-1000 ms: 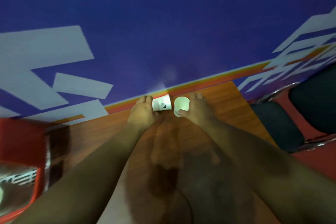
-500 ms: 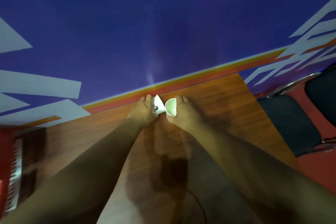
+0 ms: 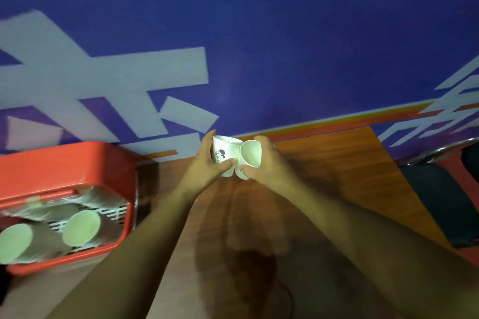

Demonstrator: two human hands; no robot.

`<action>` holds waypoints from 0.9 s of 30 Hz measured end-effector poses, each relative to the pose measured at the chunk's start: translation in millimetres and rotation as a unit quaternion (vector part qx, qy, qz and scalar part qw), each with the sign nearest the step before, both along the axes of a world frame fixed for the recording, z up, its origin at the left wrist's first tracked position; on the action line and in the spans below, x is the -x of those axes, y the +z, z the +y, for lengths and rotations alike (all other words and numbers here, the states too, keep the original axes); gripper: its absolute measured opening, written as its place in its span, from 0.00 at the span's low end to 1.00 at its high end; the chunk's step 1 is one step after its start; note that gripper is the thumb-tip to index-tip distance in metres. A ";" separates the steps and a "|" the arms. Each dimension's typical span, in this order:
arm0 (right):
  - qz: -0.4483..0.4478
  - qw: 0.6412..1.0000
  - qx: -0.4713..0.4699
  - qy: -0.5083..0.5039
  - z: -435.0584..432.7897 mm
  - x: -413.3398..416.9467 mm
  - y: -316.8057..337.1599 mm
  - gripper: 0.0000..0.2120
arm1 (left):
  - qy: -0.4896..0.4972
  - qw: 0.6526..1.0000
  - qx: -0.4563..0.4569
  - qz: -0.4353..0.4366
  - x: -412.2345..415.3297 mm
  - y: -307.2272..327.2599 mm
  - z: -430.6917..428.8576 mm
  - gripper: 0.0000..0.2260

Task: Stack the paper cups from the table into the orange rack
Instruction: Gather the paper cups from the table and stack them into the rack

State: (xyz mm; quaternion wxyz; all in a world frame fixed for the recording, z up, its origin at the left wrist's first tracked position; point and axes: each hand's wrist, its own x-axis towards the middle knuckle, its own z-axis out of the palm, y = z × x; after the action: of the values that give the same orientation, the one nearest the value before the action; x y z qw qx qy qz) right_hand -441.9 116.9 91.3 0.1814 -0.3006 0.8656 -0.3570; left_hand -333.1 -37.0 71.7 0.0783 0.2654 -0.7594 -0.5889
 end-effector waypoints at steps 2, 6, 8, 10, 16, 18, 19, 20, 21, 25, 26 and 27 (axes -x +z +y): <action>0.009 1.000 0.010 0.018 -17.0 -35.5 15.2 0.31 | 0.013 1.000 -0.006 0.019 -42.8 18.1 -15.2 0.38; 0.005 0.998 0.019 0.058 -51.0 -101.2 31.8 0.31 | 0.037 0.999 -0.005 0.039 -126.8 41.0 -43.6 0.36; 0.002 0.997 0.011 0.075 -72.1 -135.6 39.1 0.32 | 0.058 0.997 0.006 0.049 -168.9 45.7 -61.3 0.35; 0.001 0.996 0.010 0.092 -94.1 -167.9 43.5 0.34 | 0.081 0.995 0.012 0.054 -208.2 48.3 -78.9 0.34; -0.017 0.993 0.027 0.116 -145.4 -243.6 39.7 0.41 | 0.160 0.985 0.028 0.065 -303.1 45.0 -120.3 0.32; -0.021 0.993 0.025 0.110 -157.6 -262.1 34.3 0.40 | 0.191 0.978 0.035 0.074 -325.5 44.0 -129.3 0.31; -0.014 0.994 0.026 0.109 -163.1 -270.2 30.8 0.37 | 0.205 0.975 0.035 0.080 -334.7 42.1 -134.1 0.31; -0.008 0.994 0.028 0.108 -168.1 -277.2 26.8 0.36 | 0.214 0.972 0.035 0.088 -343.2 41.2 -137.2 0.31; -0.007 0.994 0.029 0.106 -173.1 -283.7 23.1 0.35 | 0.225 0.969 0.034 0.096 -350.7 38.4 -140.4 0.31; -0.006 0.993 0.042 0.106 -192.0 -303.6 9.4 0.37 | 0.255 0.961 0.030 0.105 -372.3 28.1 -147.8 0.32; 0.001 0.993 0.046 0.107 -196.3 -306.6 4.5 0.38 | 0.260 0.960 0.031 0.103 -375.4 26.7 -148.6 0.32; 0.013 0.993 0.048 0.110 -200.2 -309.3 -0.7 0.38 | 0.263 0.959 0.029 0.105 -377.9 24.0 -149.7 0.32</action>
State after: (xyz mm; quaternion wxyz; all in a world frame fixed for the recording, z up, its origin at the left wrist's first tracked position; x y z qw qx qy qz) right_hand -132.7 -83.3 90.6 0.1937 -0.4068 0.8114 -0.3724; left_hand 44.8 -186.8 95.7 0.3172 0.3903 -0.6672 -0.5495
